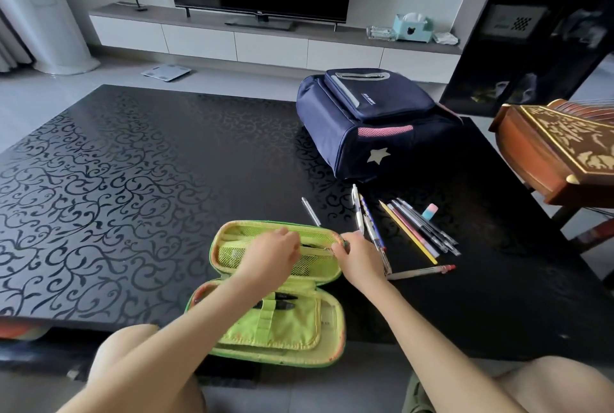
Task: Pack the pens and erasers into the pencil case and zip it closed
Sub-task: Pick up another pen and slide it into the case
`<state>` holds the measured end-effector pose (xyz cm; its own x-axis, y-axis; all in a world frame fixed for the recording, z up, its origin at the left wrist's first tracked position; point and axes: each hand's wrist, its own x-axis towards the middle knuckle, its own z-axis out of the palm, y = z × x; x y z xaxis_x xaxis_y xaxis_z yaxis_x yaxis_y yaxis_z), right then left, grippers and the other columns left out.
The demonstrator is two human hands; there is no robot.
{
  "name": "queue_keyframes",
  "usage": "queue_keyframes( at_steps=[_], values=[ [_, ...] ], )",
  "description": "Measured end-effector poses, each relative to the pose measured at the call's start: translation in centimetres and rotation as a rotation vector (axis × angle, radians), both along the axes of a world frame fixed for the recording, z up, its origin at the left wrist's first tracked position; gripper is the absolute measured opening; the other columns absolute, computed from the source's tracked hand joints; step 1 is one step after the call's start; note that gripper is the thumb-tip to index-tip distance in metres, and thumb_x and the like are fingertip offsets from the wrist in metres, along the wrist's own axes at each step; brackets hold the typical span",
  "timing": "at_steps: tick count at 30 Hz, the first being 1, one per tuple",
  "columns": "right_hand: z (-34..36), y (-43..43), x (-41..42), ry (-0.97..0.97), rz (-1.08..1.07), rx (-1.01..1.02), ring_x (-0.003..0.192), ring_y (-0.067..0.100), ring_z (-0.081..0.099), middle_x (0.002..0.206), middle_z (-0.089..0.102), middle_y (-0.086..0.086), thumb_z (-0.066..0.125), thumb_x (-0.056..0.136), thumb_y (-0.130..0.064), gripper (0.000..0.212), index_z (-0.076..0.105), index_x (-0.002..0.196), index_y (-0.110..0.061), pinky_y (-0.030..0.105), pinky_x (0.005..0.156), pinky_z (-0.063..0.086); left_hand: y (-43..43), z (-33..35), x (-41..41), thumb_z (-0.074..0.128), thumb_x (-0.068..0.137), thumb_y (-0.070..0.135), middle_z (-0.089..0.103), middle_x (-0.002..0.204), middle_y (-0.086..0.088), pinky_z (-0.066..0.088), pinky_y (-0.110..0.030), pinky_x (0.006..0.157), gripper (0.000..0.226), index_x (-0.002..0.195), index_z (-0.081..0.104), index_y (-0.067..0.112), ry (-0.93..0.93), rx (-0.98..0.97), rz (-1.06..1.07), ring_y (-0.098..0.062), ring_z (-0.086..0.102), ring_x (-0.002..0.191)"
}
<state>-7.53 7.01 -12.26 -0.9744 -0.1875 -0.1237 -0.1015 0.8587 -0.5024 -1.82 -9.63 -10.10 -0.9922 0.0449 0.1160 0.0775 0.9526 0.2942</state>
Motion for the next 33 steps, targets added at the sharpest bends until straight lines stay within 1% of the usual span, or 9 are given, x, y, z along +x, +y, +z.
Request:
queue_keyframes(
  at_steps=[7, 12, 15, 18, 22, 24, 28, 31, 33],
  values=[
    [-1.0, -0.6, 1.2, 0.219, -0.088, -0.235, 0.085, 0.022, 0.059, 0.092, 0.065, 0.004, 0.046, 0.096, -0.020, 0.019, 0.064, 0.099, -0.012, 0.032, 0.066, 0.043, 4.6, -1.0, -1.8, 0.044, 0.093, 0.046, 0.059, 0.089, -0.009, 0.033, -0.031, 0.062, 0.038, 0.087, 0.049, 0.009, -0.058, -0.086, 0.144, -0.028, 0.056, 0.082],
    [-1.7, -0.5, 1.7, 0.280, -0.127, -0.379, 0.089, 0.016, 0.057, 0.093, 0.065, 0.001, 0.046, 0.097, -0.022, 0.023, 0.066, 0.101, -0.012, 0.025, 0.069, 0.037, 5.9, -0.3, -2.2, 0.044, 0.094, 0.029, 0.060, 0.090, -0.011, 0.033, -0.034, 0.059, 0.022, 0.096, 0.048, 0.007, -0.032, -0.179, 0.077, -0.030, 0.058, 0.080],
    [-2.1, -0.5, 1.7, 0.161, -0.199, -0.560, 0.098, 0.016, 0.059, 0.102, 0.065, 0.000, 0.048, 0.095, -0.022, 0.022, 0.065, 0.108, -0.017, 0.031, 0.083, 0.047, 6.4, 0.0, -1.8, 0.076, 0.064, 0.010, 0.060, 0.063, -0.005, 0.036, -0.027, 0.039, 0.024, 0.079, 0.057, 0.008, -0.013, -0.304, -0.079, -0.022, 0.057, 0.051],
    [-1.9, -0.6, 1.9, 0.140, -0.211, -0.640, 0.102, 0.014, 0.059, 0.108, 0.065, -0.001, 0.049, 0.094, -0.016, 0.024, 0.064, 0.112, -0.019, 0.032, 0.089, 0.048, 6.3, -0.4, -2.3, 0.083, 0.042, 0.006, 0.055, 0.049, 0.000, 0.028, -0.019, 0.030, 0.037, 0.072, 0.061, 0.009, 0.062, -0.399, -0.137, -0.016, 0.051, 0.036],
    [-1.4, -0.5, 2.0, 0.192, -0.200, -0.651, 0.099, 0.015, 0.059, 0.104, 0.065, -0.001, 0.050, 0.094, -0.016, 0.021, 0.065, 0.110, -0.017, 0.035, 0.088, 0.049, 6.5, 0.4, -2.2, 0.050, 0.081, -0.003, 0.062, 0.090, -0.012, 0.039, -0.033, 0.053, 0.026, 0.106, 0.049, 0.000, 0.057, -0.375, -0.141, -0.029, 0.062, 0.077],
    [-1.4, -0.5, 2.1, 0.213, -0.187, -0.640, 0.099, 0.015, 0.059, 0.104, 0.065, -0.001, 0.051, 0.095, -0.019, 0.021, 0.065, 0.111, -0.017, 0.035, 0.088, 0.049, 6.3, 0.4, -2.2, 0.043, 0.084, -0.007, 0.060, 0.098, -0.012, 0.038, -0.034, 0.060, 0.032, 0.114, 0.044, 0.004, 0.037, -0.303, -0.115, -0.030, 0.059, 0.086],
    [-1.3, -0.2, 2.4, 0.365, -0.116, -0.488, 0.097, 0.013, 0.058, 0.100, 0.066, -0.004, 0.045, 0.097, -0.022, 0.023, 0.063, 0.109, -0.016, 0.029, 0.081, 0.047, 5.6, 0.8, -1.3, 0.048, 0.084, -0.003, 0.063, 0.085, -0.008, 0.036, -0.032, 0.059, 0.014, 0.092, 0.048, 0.009, 0.074, -0.105, -0.014, -0.026, 0.053, 0.075],
    [-0.9, -0.1, 2.5, 0.492, -0.094, -0.264, 0.086, 0.012, 0.057, 0.091, 0.066, -0.007, 0.030, 0.093, -0.029, 0.036, 0.062, 0.105, -0.018, 0.025, 0.069, 0.042, 4.9, 0.8, -0.1, 0.055, 0.082, -0.004, 0.057, 0.057, -0.007, 0.026, -0.030, 0.051, 0.025, 0.068, 0.042, 0.012, 0.171, -0.004, 0.013, -0.025, 0.045, 0.055],
    [-0.8, 0.0, 2.7, 0.578, -0.050, -0.214, 0.081, 0.014, 0.061, 0.089, 0.067, -0.004, 0.026, 0.093, -0.030, 0.042, 0.061, 0.108, -0.013, 0.025, 0.065, 0.047, 3.8, 0.7, 0.9, 0.060, 0.080, -0.002, 0.054, 0.050, -0.003, 0.029, -0.028, 0.048, 0.026, 0.064, 0.046, 0.012, 0.259, 0.009, 0.003, -0.023, 0.046, 0.049]
  ],
)
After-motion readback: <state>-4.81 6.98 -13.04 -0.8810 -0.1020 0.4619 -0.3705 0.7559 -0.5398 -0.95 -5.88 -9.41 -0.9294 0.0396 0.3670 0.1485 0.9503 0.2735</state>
